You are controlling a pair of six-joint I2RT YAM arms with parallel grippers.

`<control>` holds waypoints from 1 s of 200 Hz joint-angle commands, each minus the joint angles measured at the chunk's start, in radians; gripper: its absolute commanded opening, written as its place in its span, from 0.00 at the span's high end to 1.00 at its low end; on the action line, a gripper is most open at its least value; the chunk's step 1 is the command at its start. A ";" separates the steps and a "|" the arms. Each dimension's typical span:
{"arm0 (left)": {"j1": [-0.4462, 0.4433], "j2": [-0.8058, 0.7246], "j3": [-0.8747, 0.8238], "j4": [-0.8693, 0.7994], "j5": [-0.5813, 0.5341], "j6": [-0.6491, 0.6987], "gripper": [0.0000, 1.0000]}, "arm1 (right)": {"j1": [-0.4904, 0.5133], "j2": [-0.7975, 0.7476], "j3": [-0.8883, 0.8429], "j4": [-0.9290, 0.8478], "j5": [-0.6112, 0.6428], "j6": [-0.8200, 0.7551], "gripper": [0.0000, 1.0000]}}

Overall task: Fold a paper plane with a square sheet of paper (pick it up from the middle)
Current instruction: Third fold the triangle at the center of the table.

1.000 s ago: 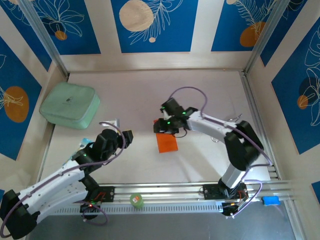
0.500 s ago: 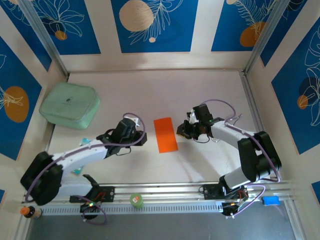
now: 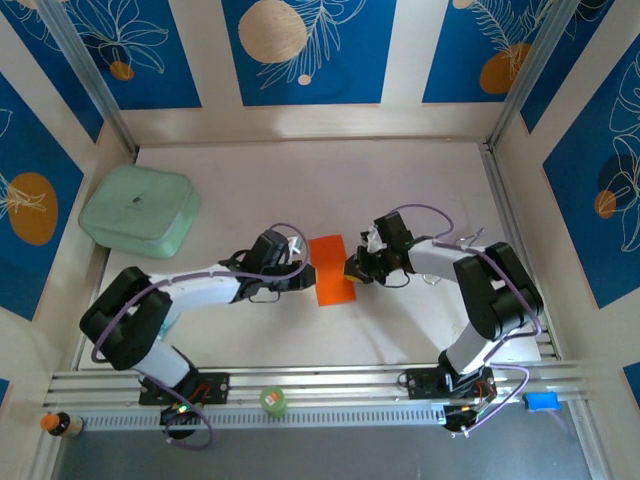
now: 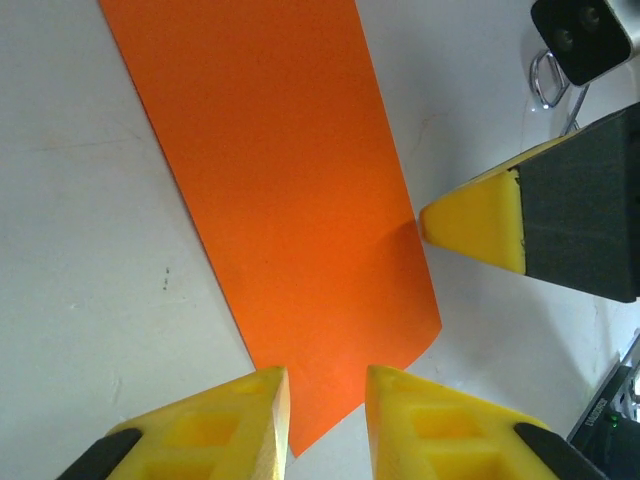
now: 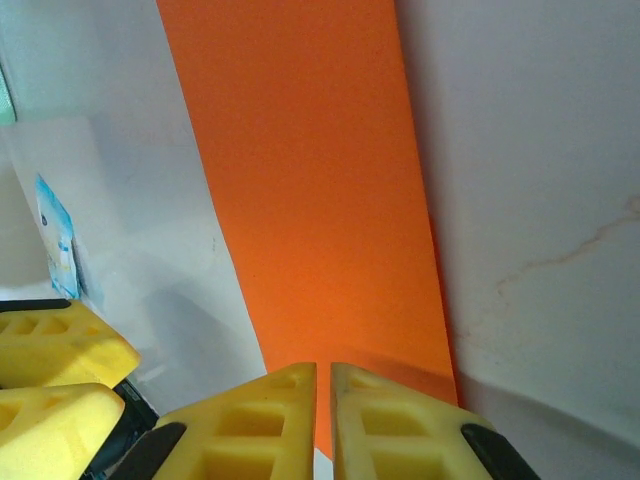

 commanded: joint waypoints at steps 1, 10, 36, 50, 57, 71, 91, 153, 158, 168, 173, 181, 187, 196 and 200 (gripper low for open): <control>0.010 0.019 0.019 0.018 0.024 -0.017 0.73 | 0.003 0.025 0.035 0.016 -0.036 -0.014 0.88; 0.011 0.025 0.022 0.017 0.026 -0.018 0.72 | 0.003 0.035 0.038 0.016 -0.034 -0.019 0.89; 0.010 0.045 0.025 0.024 0.028 -0.026 0.69 | 0.003 0.068 0.039 0.019 -0.020 -0.020 0.88; 0.010 0.053 0.022 0.030 0.027 -0.034 0.67 | 0.000 0.086 0.032 0.021 -0.017 -0.014 0.89; 0.010 0.056 0.020 0.034 0.028 -0.037 0.66 | 0.000 0.095 0.027 0.021 -0.018 -0.012 0.89; 0.010 0.060 0.014 0.040 0.027 -0.041 0.64 | -0.003 0.106 0.010 0.020 -0.010 0.003 0.89; 0.017 0.067 0.007 0.048 0.028 -0.048 0.60 | -0.014 0.119 -0.031 0.054 -0.033 0.049 0.89; 0.049 0.123 -0.022 0.163 0.076 -0.118 0.59 | -0.018 0.109 -0.061 0.077 -0.045 0.129 0.89; 0.048 0.128 -0.020 0.168 0.079 -0.121 0.59 | -0.018 0.109 -0.059 0.071 -0.043 0.127 0.89; 0.051 0.138 -0.018 0.176 0.083 -0.126 0.60 | -0.019 0.108 -0.056 0.061 -0.037 0.125 0.89; 0.050 0.143 -0.017 0.182 0.085 -0.128 0.60 | -0.020 0.107 -0.055 0.057 -0.036 0.124 0.89; 0.050 0.151 -0.015 0.192 0.089 -0.133 0.60 | -0.020 0.107 -0.055 0.054 -0.034 0.123 0.90; 0.051 0.158 -0.014 0.200 0.093 -0.138 0.61 | -0.019 0.107 -0.056 0.052 -0.033 0.122 0.89; 0.052 0.168 -0.013 0.208 0.098 -0.144 0.61 | -0.019 0.107 -0.057 0.053 -0.031 0.123 0.89; 0.052 0.171 -0.012 0.211 0.100 -0.148 0.62 | -0.019 0.108 -0.056 0.052 -0.031 0.122 0.89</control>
